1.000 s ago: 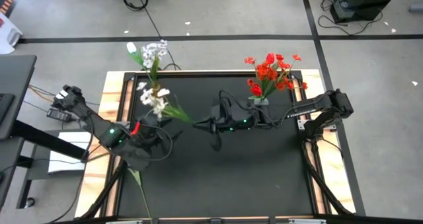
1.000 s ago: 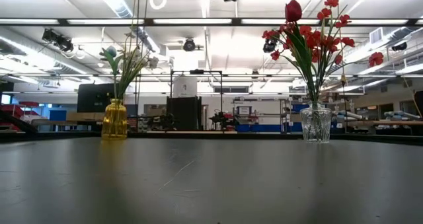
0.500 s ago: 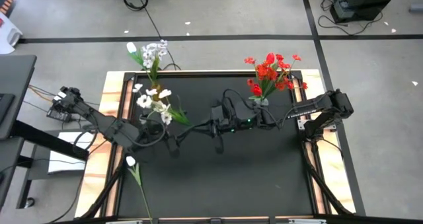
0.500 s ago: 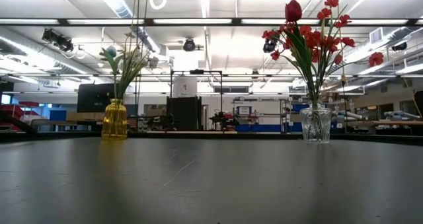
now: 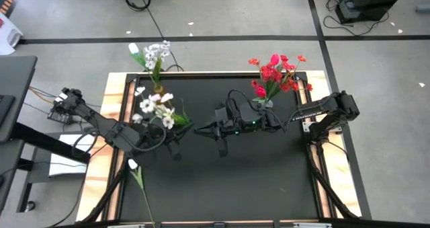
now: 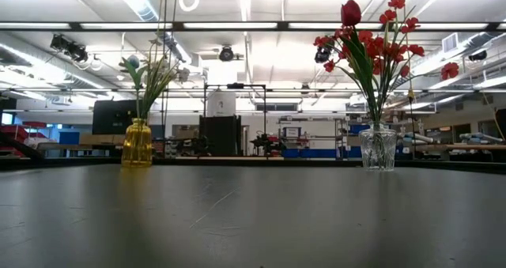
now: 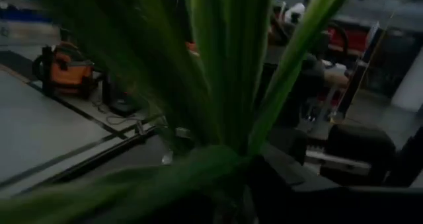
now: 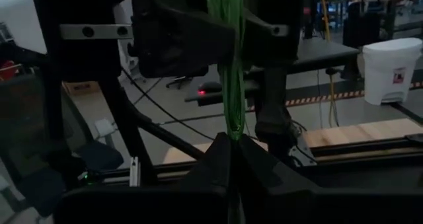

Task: Sort flowers into vase by color
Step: Put the white flower into the yellow vase

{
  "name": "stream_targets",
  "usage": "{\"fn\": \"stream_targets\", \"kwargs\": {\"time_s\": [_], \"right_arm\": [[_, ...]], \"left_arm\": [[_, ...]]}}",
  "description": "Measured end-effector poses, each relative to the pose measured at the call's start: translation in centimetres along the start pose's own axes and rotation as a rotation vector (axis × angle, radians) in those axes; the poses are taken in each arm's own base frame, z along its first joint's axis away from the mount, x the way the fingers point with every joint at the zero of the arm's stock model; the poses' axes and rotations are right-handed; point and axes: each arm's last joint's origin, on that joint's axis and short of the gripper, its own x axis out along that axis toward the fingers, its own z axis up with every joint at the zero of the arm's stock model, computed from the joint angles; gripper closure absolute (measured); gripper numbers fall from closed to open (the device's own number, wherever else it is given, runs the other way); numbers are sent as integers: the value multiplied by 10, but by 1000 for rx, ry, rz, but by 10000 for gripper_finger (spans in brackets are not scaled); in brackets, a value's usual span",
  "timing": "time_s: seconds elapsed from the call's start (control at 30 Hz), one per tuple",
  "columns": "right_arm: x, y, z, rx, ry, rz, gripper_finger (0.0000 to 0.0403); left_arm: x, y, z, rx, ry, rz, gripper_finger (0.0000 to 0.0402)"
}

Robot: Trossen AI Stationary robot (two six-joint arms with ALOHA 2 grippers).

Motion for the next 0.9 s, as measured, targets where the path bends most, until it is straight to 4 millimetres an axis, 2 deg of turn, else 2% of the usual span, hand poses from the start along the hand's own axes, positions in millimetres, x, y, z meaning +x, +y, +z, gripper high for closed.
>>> {"fn": "stream_targets", "kwargs": {"time_s": [0.1, 0.2, 0.4, 0.57, 0.7, 0.9], "right_arm": [[0, -1, -3, 17, 31, -35, 366], [-1, -7, -10, 61, 106, -87, 330], [-6, -20, -30, 98, 300, -247, 246], [-17, -33, -49, 181, 523, -323, 213], [-27, -40, -59, 160, 676, -353, 212], [-32, -45, -64, 96, 777, -310, 220]], "left_arm": [[-3, -1, -1, 57, 3, 9, 363], [-3, 0, -2, 92, -4, 55, 388], [0, 7, -3, 140, -17, 188, 386], [8, 19, -7, 247, -5, 331, 386], [25, 39, -9, 240, 11, 427, 386], [53, 87, -21, 161, 188, 503, 386]]}}
